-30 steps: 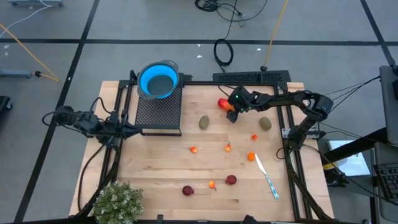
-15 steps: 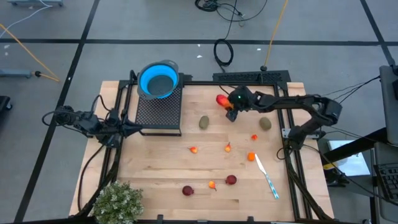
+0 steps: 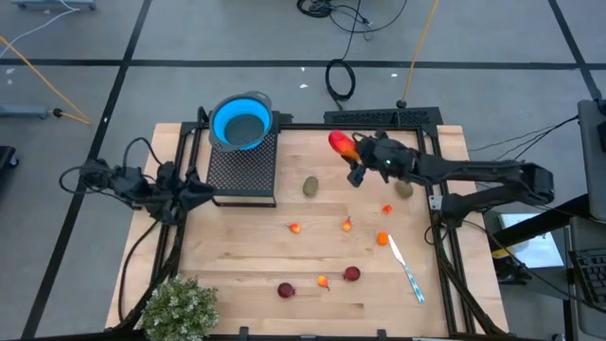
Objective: Pick & Place Fruit
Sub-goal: Put the mango into the blue strainer bowl on the shelf
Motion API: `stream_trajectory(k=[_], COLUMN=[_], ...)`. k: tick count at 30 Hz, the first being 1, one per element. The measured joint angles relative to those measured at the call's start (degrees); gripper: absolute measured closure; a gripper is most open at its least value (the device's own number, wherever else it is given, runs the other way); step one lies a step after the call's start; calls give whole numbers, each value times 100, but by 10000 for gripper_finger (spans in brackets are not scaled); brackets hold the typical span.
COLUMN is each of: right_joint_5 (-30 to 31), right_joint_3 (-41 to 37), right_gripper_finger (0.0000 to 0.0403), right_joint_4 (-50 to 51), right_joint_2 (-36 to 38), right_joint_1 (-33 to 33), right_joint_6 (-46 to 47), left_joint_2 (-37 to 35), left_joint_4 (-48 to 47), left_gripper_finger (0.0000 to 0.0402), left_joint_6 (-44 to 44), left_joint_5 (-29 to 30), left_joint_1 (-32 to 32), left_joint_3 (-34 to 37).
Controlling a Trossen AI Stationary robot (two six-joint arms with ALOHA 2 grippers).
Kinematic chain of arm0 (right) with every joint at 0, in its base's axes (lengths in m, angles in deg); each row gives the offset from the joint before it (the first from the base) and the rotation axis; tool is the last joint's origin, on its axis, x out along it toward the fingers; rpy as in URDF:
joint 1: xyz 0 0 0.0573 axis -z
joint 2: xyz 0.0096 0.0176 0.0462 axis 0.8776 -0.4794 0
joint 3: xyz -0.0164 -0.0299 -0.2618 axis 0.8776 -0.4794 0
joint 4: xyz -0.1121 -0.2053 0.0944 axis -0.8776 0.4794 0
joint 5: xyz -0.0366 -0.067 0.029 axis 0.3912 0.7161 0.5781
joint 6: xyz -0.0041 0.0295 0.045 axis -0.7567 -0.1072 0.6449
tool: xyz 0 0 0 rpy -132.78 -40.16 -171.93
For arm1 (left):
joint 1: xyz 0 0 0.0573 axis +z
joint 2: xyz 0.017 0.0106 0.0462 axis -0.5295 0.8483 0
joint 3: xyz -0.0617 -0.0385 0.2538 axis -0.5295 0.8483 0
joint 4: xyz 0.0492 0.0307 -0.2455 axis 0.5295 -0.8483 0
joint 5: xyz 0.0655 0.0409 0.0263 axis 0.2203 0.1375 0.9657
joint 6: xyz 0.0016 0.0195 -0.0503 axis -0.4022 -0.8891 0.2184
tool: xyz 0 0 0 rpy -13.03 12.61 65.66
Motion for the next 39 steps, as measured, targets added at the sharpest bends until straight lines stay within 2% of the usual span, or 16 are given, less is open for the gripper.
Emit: stream_trajectory(k=[4,9,15,23,28,32,36,39], right_joint_5=[412,730,752,723,561,284,247,252], right_joint_3=[0,0,0,0,0,0,0,0], right_gripper_finger=[183,183,181,178,180,180,178,180], right_joint_4=[-464,-750,-726,-689,-687,-666,-667,-683], right_joint_2=[178,215,215,213,215,215,215,215], right_joint_1=[-423,-816,-1027,-1071,-1070,-1106,-1259,-1412], right_joint_6=[-4,-47,-55,-423,-569,-698,-963,-1141], left_joint_2=[664,1480,2194,2914,3533,4111,4797,5325], left_joint_4=[778,1838,2968,3713,4545,4663,4641,4618], left_gripper_finger=[236,222,224,224,218,176,111,60], left_joint_6=[-117,-96,33,-32,30,57,-65,-469], left_joint_5=[-273,-267,-226,-221,-139,31,110,116], left_joint_1=[-1,-2,0,-2,-2,-2,5,4], left_joint_3=[0,0,0,0,-71,-386,-940,-1444])
